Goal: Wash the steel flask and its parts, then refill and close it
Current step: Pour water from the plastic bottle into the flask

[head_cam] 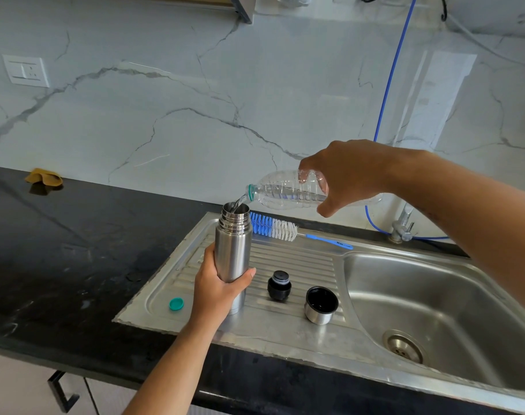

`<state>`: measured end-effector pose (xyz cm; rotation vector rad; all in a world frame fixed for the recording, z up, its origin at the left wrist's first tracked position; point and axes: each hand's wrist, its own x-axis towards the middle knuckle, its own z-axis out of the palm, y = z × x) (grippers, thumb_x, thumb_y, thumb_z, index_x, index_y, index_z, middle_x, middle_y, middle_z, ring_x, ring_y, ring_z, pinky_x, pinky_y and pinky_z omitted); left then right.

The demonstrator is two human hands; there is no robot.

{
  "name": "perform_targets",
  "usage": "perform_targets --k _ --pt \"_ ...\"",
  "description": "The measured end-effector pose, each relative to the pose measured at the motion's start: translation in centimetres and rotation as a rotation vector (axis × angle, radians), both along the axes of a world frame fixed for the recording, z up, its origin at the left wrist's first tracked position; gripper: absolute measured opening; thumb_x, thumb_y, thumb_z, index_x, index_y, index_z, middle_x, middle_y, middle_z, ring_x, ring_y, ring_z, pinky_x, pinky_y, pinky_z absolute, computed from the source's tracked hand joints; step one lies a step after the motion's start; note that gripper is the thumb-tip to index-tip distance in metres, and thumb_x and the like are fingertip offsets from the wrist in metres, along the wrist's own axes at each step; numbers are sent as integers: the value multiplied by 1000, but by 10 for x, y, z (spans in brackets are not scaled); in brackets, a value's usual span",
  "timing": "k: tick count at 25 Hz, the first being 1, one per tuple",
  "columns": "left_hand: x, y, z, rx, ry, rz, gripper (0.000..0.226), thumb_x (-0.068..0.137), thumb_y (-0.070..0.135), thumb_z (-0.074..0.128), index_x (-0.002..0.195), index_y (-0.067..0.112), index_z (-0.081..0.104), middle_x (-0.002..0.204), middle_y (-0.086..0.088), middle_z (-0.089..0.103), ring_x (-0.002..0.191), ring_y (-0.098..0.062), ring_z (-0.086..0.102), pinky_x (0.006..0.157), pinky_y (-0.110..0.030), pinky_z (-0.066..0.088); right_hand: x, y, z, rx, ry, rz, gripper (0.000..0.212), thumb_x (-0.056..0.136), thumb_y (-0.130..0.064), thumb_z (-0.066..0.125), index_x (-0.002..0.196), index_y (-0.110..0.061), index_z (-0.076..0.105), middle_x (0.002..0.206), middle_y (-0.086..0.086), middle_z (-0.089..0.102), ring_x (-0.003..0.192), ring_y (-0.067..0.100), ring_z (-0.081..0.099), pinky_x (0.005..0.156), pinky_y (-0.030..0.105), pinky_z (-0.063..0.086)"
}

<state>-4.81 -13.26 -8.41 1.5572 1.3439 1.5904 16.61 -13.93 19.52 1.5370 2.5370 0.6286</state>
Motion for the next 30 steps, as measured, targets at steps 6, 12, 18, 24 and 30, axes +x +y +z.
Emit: perform_targets --k 6,12,18,24,30 --pt "1 0 1 4 -3 0 83 74 33 90 140 32 41 114 16 58 98 -5 63 72 -12 50 -5 -5 5 18 -30 7 70 72 -53 80 135 -37 52 78 -20 49 91 19 60 66 30 39" --pt "1 0 1 2 0 -3 84 74 32 90 142 30 41 114 15 58 98 -5 62 72 -13 50 -8 -7 9 38 -76 3 72 72 -55 80 136 -38 51 98 -11 63 93 20 61 70 31 45" --pt "0 0 0 3 -5 -7 86 74 33 90 143 31 40 115 16 57 100 -5 62 76 -17 52 -17 -11 14 89 -147 -3 76 73 -56 80 139 -38 49 94 -12 51 89 19 55 71 31 39" --pt "0 0 0 9 -3 -4 85 74 34 90 143 32 40 114 18 56 100 -4 61 75 -15 51 -25 -12 18 129 -217 11 77 73 -55 79 141 -38 47 94 -9 53 86 19 55 76 33 48" --pt "1 -1 3 16 -6 -4 81 74 33 90 136 41 37 112 25 54 98 -2 61 72 -11 49 -32 -15 21 178 -273 3 75 73 -52 79 141 -39 47 105 -3 63 84 20 55 73 32 46"
